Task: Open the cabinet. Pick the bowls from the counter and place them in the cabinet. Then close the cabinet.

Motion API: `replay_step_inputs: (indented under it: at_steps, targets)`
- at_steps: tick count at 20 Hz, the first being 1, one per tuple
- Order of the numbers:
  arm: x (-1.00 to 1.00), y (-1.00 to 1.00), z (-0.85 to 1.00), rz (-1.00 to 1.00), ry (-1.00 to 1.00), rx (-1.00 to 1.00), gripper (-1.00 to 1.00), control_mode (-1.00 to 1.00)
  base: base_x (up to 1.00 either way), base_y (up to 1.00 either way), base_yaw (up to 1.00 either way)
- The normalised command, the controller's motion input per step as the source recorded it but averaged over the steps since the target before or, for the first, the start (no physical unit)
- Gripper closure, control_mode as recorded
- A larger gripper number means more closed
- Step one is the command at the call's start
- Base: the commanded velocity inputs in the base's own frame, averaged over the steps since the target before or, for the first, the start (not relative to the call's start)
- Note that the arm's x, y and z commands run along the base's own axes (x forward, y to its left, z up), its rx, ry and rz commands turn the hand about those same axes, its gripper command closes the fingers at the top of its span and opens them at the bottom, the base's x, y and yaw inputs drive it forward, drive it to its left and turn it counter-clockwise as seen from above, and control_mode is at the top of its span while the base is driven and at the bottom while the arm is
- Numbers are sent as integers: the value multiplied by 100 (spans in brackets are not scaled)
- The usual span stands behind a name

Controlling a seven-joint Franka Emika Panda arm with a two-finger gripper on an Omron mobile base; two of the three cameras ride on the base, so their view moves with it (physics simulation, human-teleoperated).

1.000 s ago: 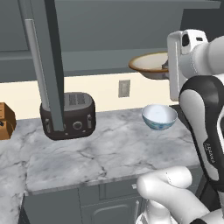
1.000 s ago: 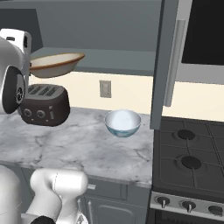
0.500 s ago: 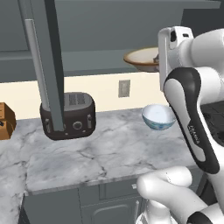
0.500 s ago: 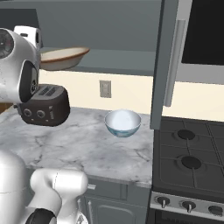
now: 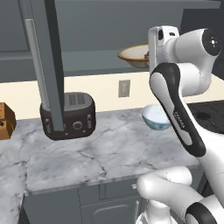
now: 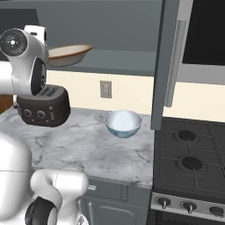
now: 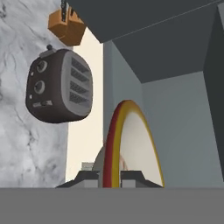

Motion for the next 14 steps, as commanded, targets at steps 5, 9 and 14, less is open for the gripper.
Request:
replay_step_inputs:
  at_steps: [5, 9, 14]
  targets:
    - [46, 18, -8, 0, 0, 0, 100, -100, 0, 0, 0]
    - [44, 20, -15, 0, 0, 0, 100, -100, 0, 0, 0]
    - [48, 21, -16, 0, 0, 0, 100, -100, 0, 0, 0]
